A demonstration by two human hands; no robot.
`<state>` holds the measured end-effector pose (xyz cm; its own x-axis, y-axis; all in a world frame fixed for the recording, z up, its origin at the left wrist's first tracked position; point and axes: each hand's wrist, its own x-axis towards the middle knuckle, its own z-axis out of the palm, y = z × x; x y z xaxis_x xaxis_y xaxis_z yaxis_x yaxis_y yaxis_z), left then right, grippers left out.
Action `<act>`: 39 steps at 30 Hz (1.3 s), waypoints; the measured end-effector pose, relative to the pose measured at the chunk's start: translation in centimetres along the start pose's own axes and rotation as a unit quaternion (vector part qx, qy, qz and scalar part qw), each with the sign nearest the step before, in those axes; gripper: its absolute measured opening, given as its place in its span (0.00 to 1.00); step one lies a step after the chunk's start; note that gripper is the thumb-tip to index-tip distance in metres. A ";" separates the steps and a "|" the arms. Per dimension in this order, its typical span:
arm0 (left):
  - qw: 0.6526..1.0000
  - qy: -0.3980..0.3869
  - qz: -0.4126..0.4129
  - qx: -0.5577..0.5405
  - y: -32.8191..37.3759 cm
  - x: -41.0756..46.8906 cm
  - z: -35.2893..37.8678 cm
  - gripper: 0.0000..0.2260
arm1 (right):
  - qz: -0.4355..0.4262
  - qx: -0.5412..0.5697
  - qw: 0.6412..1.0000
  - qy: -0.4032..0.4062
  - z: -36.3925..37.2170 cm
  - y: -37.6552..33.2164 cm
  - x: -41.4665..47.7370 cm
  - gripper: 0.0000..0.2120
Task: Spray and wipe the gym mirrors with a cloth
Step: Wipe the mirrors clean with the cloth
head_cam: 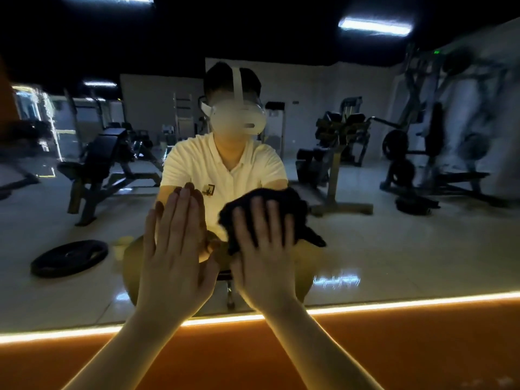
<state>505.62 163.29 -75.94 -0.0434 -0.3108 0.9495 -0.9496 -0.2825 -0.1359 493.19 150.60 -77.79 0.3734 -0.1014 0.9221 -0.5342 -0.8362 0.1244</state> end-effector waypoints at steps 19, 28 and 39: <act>0.997 -0.069 0.035 -0.002 0.5 -2.8 0.7 0.38 | 0.322 -0.014 0.941 0.106 -2.3 11.0 -2.8 0.32; 0.996 -0.055 0.062 -0.015 -0.2 -3.4 0.0 0.31 | -0.180 -0.012 0.978 -0.106 -1.1 2.4 -6.2 0.29; 0.997 -0.066 0.016 -0.039 0.6 -3.5 0.8 0.37 | 0.085 -0.095 0.992 -0.019 -6.4 16.0 -7.6 0.26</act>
<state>505.46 163.50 -79.54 -0.0374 -0.4369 0.8987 -0.9698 -0.2012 -0.1381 476.95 141.49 -80.48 0.2922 -0.2543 0.9219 -0.7241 -0.6885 0.0396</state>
